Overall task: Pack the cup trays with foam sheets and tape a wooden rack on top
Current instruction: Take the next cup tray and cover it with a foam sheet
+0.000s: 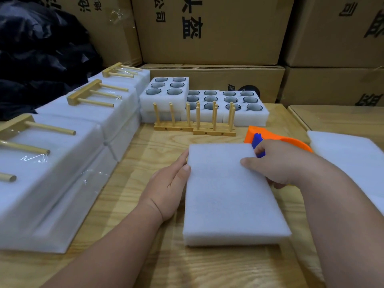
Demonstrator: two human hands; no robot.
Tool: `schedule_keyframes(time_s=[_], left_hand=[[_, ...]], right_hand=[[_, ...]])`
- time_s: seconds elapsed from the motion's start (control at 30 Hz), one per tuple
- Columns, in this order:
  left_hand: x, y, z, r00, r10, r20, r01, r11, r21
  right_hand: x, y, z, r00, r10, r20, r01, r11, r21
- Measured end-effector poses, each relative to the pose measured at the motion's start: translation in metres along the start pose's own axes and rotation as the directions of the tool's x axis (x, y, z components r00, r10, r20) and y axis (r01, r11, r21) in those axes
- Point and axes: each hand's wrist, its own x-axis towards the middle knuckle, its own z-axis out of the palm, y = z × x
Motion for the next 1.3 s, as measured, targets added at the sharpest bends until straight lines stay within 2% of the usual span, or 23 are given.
schedule_keyframes(time_s=[0.07,0.13,0.17,0.23,0.3,0.47,0.67,0.97,1.13,1.3], left_hand=[[0.001,-0.001,0.000,1.000,-0.002,0.002,0.002,1.000,0.004],[0.002,-0.002,0.001,1.000,-0.011,0.000,0.011,1.000,0.004],[0.002,-0.002,0.001,1.000,-0.013,-0.001,0.013,1.000,0.003],[0.002,-0.003,0.002,1.000,-0.025,0.000,0.024,1.000,-0.009],[0.003,-0.004,0.002,0.999,-0.046,-0.002,0.046,0.998,-0.049],[0.003,-0.007,0.003,0.998,-0.068,-0.009,0.067,0.994,-0.087],[0.005,-0.008,0.004,0.997,-0.074,-0.014,0.073,0.994,-0.086],[0.004,-0.004,0.003,0.997,-0.083,-0.011,0.082,0.995,-0.056],[0.004,-0.002,0.002,0.999,-0.044,-0.009,0.044,0.999,0.007],[0.004,0.000,0.002,0.996,-0.086,-0.002,0.086,0.996,-0.015]], right_hand=[[-0.006,-0.006,-0.001,0.995,-0.053,-0.081,0.046,0.995,-0.090],[-0.013,-0.017,0.007,0.973,-0.188,-0.137,0.173,0.978,-0.114],[-0.019,-0.024,0.015,0.958,-0.259,-0.123,0.244,0.962,-0.121],[-0.027,-0.039,0.037,0.944,-0.329,0.020,0.326,0.923,-0.204],[-0.026,-0.047,0.060,0.943,-0.310,0.121,0.333,0.884,-0.328],[-0.019,-0.045,0.069,0.945,-0.321,0.065,0.321,0.872,-0.370],[-0.018,-0.047,0.072,0.936,-0.350,0.031,0.338,0.873,-0.351],[-0.016,-0.051,0.063,0.928,-0.369,0.054,0.367,0.882,-0.295],[-0.019,-0.055,0.055,0.904,-0.412,-0.111,0.368,0.884,-0.287],[-0.022,-0.063,0.081,0.929,-0.370,-0.017,0.350,0.891,-0.290]])
